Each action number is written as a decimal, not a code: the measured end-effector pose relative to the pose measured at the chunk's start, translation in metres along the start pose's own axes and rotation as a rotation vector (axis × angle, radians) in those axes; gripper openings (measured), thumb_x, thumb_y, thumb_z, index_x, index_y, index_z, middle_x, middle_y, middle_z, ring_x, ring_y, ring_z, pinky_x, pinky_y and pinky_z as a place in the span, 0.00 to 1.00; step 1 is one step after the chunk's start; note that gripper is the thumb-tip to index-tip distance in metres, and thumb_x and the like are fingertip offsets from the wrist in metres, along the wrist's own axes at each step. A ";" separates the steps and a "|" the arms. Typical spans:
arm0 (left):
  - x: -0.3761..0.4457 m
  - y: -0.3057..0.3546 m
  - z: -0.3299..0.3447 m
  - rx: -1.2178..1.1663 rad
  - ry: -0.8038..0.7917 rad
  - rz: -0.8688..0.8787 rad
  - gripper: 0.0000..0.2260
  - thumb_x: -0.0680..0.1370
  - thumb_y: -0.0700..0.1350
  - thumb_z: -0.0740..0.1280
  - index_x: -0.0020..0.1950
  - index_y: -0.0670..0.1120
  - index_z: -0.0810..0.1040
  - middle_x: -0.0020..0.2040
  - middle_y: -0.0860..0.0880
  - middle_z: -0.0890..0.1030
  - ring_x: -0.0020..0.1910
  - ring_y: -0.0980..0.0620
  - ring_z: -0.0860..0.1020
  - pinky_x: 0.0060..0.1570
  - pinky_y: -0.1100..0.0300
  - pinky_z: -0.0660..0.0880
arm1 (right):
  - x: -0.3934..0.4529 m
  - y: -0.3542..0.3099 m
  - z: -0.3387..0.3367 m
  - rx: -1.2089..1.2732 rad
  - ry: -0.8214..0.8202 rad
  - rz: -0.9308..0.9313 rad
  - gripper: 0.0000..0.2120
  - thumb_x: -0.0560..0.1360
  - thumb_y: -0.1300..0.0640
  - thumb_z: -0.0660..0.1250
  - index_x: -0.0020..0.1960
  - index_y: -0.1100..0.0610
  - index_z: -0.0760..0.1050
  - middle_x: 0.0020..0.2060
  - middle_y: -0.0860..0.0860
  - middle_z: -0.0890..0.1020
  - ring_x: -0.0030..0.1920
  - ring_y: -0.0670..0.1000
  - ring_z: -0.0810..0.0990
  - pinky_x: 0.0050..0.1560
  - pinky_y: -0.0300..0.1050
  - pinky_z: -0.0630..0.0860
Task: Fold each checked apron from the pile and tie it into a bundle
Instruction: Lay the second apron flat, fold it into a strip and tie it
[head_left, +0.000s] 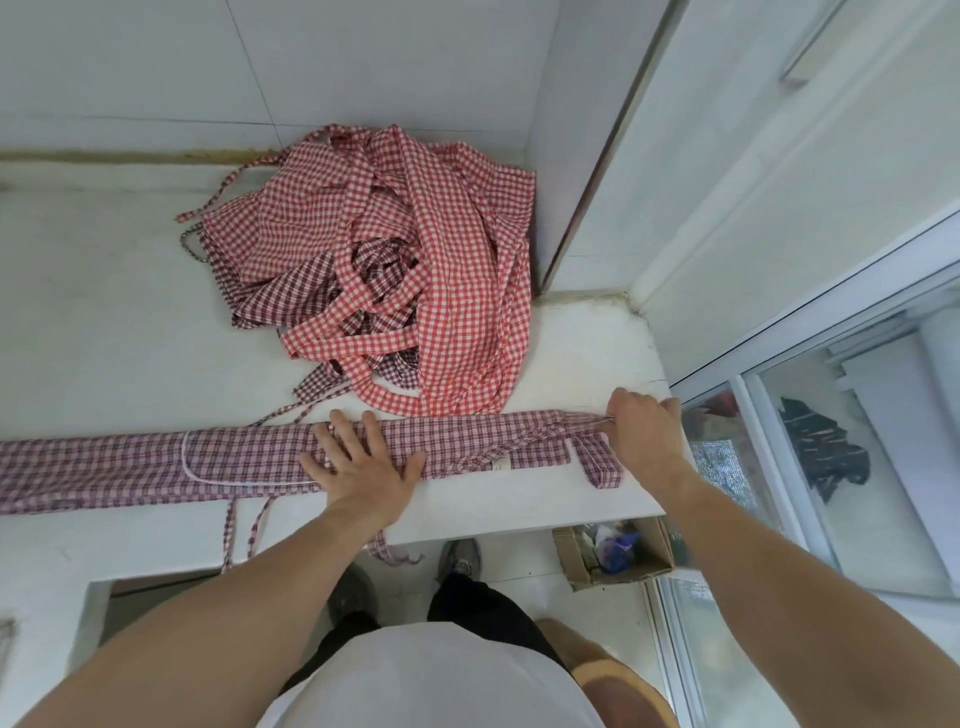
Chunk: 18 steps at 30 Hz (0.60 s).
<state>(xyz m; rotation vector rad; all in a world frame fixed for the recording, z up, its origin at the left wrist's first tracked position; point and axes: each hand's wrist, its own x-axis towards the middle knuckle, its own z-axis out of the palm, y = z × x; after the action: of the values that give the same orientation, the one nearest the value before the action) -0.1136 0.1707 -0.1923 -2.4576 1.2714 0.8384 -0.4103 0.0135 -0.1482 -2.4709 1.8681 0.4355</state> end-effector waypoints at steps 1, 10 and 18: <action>0.000 0.000 0.000 -0.003 0.002 -0.008 0.41 0.77 0.71 0.38 0.77 0.45 0.27 0.76 0.35 0.28 0.75 0.31 0.31 0.71 0.29 0.38 | 0.002 0.009 0.000 -0.014 -0.021 0.004 0.12 0.78 0.46 0.67 0.53 0.53 0.74 0.46 0.50 0.82 0.50 0.54 0.80 0.56 0.52 0.65; -0.001 0.002 -0.003 0.052 -0.050 -0.050 0.41 0.76 0.72 0.37 0.77 0.47 0.26 0.75 0.37 0.26 0.75 0.33 0.30 0.72 0.31 0.37 | 0.010 0.058 0.006 0.441 0.043 -0.045 0.04 0.74 0.65 0.67 0.48 0.59 0.76 0.42 0.55 0.81 0.43 0.59 0.77 0.37 0.47 0.66; -0.002 0.010 -0.005 0.073 -0.050 -0.100 0.41 0.76 0.72 0.37 0.76 0.47 0.26 0.75 0.37 0.26 0.76 0.34 0.30 0.73 0.32 0.37 | 0.018 0.077 0.017 0.984 -0.053 0.164 0.11 0.71 0.73 0.71 0.42 0.58 0.83 0.41 0.56 0.84 0.39 0.54 0.80 0.40 0.44 0.78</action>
<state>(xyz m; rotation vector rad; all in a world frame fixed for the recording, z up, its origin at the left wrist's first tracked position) -0.1204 0.1636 -0.1866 -2.4054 1.1312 0.8078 -0.4823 -0.0221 -0.1567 -1.6304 1.6624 -0.3541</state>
